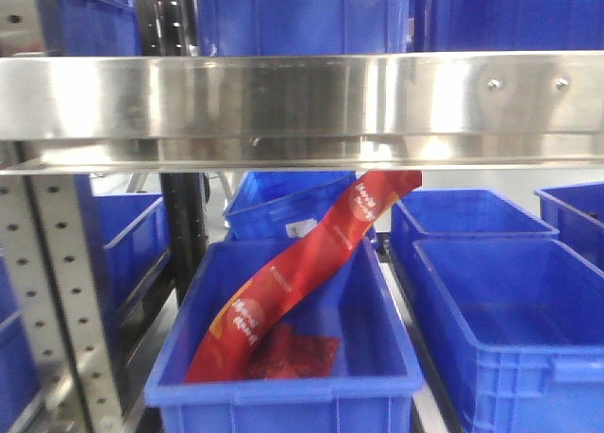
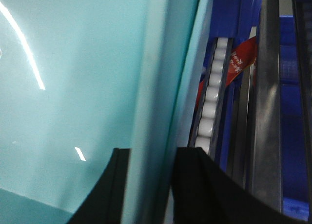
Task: Move two blue bins to right shelf middle
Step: 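Hold the teal bin and drive up to the rack with the red bag, then raise the teal bin with both grippers above the steel shelf rail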
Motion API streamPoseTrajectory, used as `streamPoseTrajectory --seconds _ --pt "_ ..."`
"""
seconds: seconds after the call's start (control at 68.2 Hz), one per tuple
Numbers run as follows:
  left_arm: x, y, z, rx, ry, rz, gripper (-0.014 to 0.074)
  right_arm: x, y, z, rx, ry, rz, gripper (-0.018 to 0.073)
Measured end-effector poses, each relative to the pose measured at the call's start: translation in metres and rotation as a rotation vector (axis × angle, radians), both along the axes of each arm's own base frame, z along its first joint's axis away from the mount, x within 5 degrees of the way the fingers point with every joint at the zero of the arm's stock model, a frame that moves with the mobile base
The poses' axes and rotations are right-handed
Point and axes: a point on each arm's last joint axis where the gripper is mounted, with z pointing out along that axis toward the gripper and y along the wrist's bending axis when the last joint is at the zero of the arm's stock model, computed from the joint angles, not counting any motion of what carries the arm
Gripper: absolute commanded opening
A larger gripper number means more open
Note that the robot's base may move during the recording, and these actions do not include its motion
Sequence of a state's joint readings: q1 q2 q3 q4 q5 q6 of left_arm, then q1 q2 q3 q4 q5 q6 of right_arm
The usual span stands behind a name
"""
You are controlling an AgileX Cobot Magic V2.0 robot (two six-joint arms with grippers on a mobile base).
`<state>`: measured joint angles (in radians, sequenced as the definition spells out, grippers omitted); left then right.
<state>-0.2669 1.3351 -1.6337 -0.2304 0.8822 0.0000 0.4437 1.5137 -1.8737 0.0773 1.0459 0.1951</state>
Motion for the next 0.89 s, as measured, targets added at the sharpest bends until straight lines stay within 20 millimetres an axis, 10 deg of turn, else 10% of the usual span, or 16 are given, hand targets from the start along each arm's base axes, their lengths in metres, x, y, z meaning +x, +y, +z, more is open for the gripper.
streamPoseTrajectory --seconds 0.894 --pt "0.0000 0.0000 0.0000 0.000 0.000 0.000 -0.0111 0.0000 0.0000 0.0000 0.000 0.000 0.000 -0.0154"
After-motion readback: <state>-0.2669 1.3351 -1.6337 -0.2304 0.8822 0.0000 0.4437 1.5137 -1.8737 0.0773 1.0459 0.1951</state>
